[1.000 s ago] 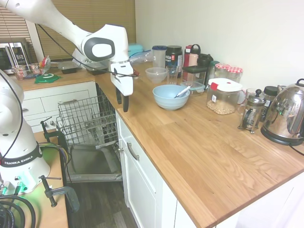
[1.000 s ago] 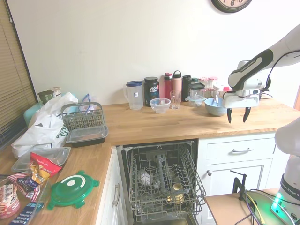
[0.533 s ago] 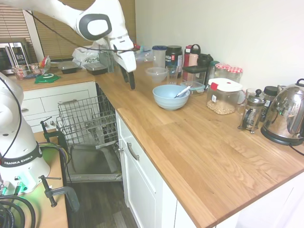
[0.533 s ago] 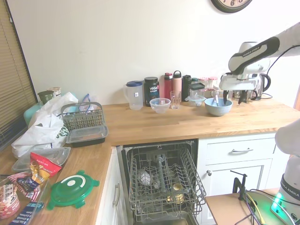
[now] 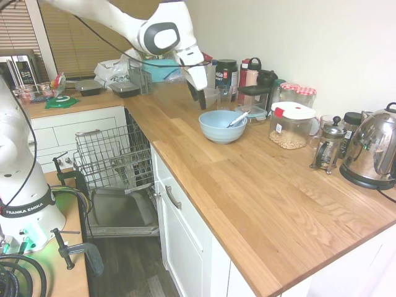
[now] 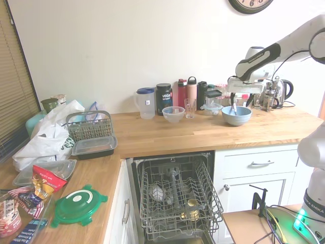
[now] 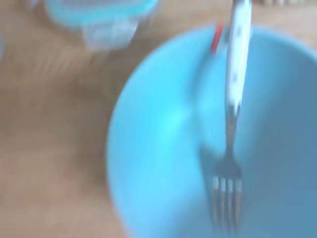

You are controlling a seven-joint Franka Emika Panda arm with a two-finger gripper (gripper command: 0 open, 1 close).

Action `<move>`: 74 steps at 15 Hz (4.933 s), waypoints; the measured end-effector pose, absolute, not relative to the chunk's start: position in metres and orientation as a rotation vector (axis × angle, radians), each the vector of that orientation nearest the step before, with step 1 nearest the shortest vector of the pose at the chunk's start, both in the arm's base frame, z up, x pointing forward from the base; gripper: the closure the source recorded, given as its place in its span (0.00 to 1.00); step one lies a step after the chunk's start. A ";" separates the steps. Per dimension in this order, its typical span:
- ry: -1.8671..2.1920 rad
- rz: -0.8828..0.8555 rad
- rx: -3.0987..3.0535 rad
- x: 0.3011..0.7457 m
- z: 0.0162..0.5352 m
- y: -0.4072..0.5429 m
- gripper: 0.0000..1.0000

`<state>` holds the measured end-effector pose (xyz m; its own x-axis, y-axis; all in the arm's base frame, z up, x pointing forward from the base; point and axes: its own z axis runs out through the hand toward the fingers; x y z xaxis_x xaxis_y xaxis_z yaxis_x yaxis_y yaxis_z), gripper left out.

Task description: Put the fork in the dishwasher

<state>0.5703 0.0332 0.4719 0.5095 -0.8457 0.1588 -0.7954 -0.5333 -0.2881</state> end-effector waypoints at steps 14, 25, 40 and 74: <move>1.571 -0.238 -2.512 0.685 0.410 -0.008 1.00; 1.602 -0.223 -2.506 0.701 0.379 -0.025 1.00; 1.600 -0.340 -2.456 0.678 0.424 -0.042 1.00; 0.446 -1.271 -3.383 0.265 0.214 0.460 1.00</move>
